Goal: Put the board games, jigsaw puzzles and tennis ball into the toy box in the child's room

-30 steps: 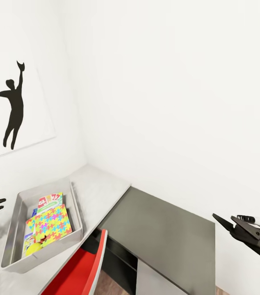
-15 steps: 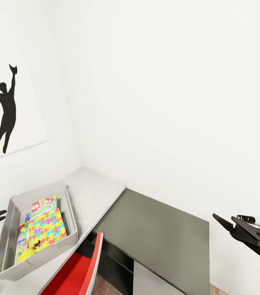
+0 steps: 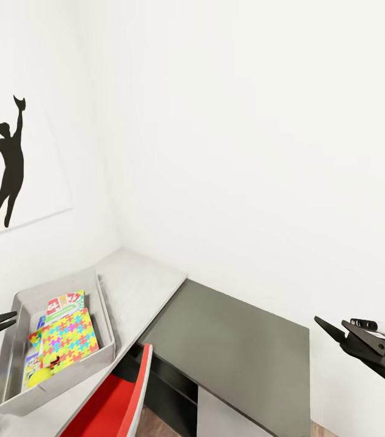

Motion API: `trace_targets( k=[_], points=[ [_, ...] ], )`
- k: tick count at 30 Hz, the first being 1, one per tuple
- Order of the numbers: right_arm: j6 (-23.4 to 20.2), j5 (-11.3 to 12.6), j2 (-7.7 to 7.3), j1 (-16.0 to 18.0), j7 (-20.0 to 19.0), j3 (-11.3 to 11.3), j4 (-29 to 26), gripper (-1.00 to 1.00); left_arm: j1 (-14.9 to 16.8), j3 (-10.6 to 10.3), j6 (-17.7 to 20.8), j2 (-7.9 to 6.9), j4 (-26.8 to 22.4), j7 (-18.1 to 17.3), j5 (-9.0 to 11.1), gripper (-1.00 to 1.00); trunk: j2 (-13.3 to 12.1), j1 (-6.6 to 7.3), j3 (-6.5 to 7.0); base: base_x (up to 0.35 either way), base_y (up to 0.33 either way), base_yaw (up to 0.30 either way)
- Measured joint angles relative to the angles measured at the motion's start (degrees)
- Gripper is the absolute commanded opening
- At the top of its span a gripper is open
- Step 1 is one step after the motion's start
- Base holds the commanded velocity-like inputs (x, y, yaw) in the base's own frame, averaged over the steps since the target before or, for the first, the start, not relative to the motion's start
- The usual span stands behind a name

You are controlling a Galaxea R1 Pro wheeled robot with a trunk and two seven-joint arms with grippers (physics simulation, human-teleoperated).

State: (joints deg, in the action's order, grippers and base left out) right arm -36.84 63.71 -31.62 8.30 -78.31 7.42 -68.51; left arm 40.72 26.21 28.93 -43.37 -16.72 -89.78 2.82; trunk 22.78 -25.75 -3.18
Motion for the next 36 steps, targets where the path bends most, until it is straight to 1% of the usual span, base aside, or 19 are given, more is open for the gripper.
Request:
trace_targets(
  k=[6, 12, 29, 36],
  points=[
    [0.03, 0.02, 0.00, -0.01, -0.13, 0.03, 0.03, 1.00, 0.02, -0.05, -0.08, 0.00, -0.05, 0.00, 0.00, 1.00, 0.00, -0.01, 0.29, -0.100, 0.000, -0.124],
    [0.03, 0.02, 0.00, -0.02, -0.19, 0.01, 0.03, 1.00, 0.02, -0.18, -0.09, -0.02, -0.87, 0.01, 0.04, 1.00, 0.00, -0.02, 0.72, -0.198, 0.000, -0.172],
    [-0.05, 0.03, 0.08, -0.01, -0.12, 0.01, 0.03, 1.00, 0.02, -0.26, -0.10, -0.11, -1.39, 0.02, 0.07, 1.00, 0.01, -0.03, 2.00, -0.303, 0.000, -0.195],
    [-0.03, 0.03, 0.08, 0.00, -0.08, 0.01, 0.01, 1.00, 0.03, -0.26, -0.10, -0.12, -1.39, 0.03, 0.08, 1.00, 0.05, -0.03, 2.49, -0.280, -0.120, -0.199]
  ],
)
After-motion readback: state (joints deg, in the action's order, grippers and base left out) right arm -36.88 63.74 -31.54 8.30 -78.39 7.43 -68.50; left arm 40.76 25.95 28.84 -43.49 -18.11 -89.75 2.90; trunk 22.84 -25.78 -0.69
